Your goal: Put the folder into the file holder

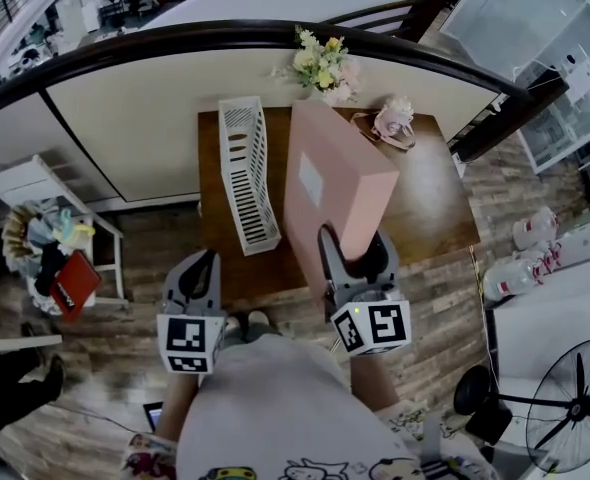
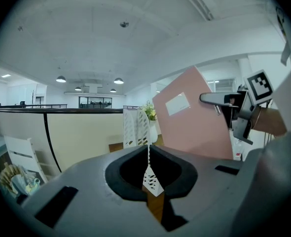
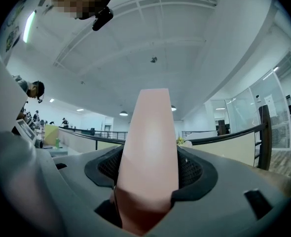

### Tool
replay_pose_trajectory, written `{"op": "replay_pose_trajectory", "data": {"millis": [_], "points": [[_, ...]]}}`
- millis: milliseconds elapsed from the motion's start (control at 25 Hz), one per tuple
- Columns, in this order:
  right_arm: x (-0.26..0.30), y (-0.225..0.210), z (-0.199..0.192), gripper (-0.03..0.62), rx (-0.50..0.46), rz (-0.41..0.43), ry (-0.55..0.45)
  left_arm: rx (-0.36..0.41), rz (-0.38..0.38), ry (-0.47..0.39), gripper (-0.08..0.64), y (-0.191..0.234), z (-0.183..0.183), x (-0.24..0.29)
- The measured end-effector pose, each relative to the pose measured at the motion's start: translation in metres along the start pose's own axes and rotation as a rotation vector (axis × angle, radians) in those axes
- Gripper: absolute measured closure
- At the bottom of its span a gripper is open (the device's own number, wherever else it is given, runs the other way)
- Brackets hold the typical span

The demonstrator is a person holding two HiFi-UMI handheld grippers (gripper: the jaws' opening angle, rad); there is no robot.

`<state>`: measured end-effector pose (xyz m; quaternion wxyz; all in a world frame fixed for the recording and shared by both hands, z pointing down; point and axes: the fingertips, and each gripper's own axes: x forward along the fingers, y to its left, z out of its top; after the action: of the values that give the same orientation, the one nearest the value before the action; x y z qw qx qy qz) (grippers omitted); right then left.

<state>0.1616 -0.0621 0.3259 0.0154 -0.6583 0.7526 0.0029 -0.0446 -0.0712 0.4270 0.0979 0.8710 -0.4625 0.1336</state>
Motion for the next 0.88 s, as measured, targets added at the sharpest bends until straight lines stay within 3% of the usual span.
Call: {"op": "replay_pose_trajectory", "data": {"millis": [880], "points": [[0.011, 0.045, 0.047, 0.302, 0.016, 0.111, -0.145, -0.006, 0.061, -0.023, 0.546, 0.008, -0.001, -0.026]]}}
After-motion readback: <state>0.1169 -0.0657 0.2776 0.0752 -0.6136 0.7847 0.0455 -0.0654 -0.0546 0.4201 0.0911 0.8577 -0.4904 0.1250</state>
